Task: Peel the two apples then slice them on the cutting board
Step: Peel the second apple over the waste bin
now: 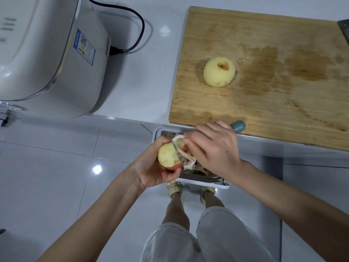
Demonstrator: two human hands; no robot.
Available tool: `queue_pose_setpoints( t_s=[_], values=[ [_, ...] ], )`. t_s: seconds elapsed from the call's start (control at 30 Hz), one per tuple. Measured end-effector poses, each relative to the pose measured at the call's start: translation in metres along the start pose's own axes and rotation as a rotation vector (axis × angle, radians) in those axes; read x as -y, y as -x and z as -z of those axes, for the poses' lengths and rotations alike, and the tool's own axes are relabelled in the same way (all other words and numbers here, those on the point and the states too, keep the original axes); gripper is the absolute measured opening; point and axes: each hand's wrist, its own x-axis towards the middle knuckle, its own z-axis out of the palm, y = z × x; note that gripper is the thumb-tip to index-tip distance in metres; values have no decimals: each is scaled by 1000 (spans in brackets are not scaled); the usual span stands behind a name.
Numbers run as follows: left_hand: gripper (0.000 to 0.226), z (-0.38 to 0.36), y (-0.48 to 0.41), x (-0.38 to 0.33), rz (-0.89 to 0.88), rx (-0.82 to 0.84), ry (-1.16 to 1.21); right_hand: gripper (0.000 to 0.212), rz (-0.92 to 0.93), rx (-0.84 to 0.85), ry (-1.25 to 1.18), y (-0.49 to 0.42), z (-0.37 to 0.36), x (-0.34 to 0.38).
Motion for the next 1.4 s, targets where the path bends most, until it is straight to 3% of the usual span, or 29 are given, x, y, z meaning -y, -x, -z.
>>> queue_pose_setpoints(
  t_s=[0.23,0.37,0.43,0.5,0.57,0.63,0.7,0.77,0.87,0.97,1.07,1.1,1.2,1.3,1.4],
  values=[
    [50,10,7,-2,52,43,6,23,-105,45,-65,11,-2,-16],
    [69,12,14,-4,62,203,5,19,-139,161,-37,29,-14,-25],
    [71,12,16,-7,24,240,-29,18,-216,197,-63,37,-15,-26],
    [68,11,16,-9,-26,218,-63,23,-414,242,-138,35,-9,-19],
    [65,13,13,-9,-66,179,-80,30,-724,335,-371,24,2,-9],
    [73,15,10,-6,-83,146,-46,42,-1057,437,-838,12,14,-2],
    [81,15,8,-4,-89,141,-9,42,-1161,526,-1142,6,19,6],
    [82,13,6,-2,-91,141,-1,28,-1112,533,-1146,3,17,14],
    [74,10,2,1,-107,91,5,25,-1159,369,-1083,7,9,20],
    [85,11,1,2,-104,67,58,7,-1196,245,-947,17,4,19],
    [94,14,2,1,-82,85,130,8,-1174,299,-687,25,1,11],
    [90,16,3,1,-71,102,152,10,-1135,389,-581,25,1,8],
    [78,19,4,2,-59,129,214,48,-1004,638,-339,28,1,1],
    [72,21,4,3,-83,135,251,38,-865,472,-336,26,2,2],
    [73,19,3,2,-69,143,284,35,-532,251,-217,17,8,7]
  ],
)
